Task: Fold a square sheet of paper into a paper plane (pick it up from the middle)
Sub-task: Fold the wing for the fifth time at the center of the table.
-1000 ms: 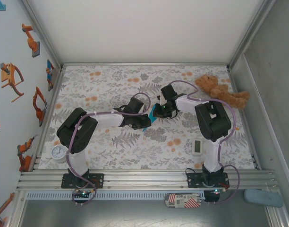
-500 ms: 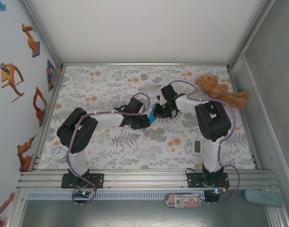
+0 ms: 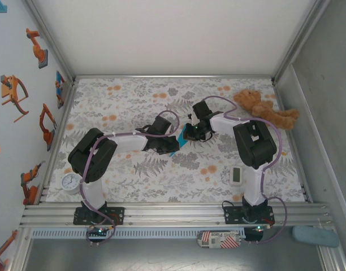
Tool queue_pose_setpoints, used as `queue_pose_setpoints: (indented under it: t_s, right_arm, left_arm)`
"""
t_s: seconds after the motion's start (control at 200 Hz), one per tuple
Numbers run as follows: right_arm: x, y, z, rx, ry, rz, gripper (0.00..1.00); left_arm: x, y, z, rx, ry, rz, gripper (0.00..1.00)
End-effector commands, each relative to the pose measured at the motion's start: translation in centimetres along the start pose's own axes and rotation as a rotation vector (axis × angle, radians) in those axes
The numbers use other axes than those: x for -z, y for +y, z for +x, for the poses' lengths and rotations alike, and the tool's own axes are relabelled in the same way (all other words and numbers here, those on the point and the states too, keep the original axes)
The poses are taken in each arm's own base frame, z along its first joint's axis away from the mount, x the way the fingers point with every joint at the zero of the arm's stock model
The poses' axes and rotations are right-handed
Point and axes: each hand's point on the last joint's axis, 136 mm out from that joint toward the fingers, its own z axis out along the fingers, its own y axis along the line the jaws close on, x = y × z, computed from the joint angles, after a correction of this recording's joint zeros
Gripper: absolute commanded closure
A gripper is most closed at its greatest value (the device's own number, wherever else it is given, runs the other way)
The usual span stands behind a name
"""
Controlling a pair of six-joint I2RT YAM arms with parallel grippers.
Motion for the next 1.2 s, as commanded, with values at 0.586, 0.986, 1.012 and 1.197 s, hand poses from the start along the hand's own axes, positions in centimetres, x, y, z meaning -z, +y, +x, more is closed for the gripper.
queue_pose_setpoints:
  t_s: [0.586, 0.986, 1.012, 1.197]
  right_arm:
    - [-2.4, -4.9, 2.9, -0.050, 0.097, 0.171, 0.91]
    - [-2.2, -4.7, 2.7, -0.044, 0.094, 0.172, 0.91]
    - [-2.1, -4.6, 2.7, -0.045, 0.093, 0.170, 0.91]
    - [0.7, 0.1, -0.1, 0.012, 0.005, 0.025, 0.91]
  left_arm:
    - [-1.1, 2.1, 0.6, 0.017, 0.026, -0.022, 0.86]
    - [-1.3, 3.4, 1.4, 0.035, 0.051, -0.063, 0.88]
    - [-1.3, 3.5, 1.4, 0.040, 0.052, -0.064, 0.88]
    - [-1.4, 3.8, 1.8, 0.064, 0.067, -0.067, 0.90]
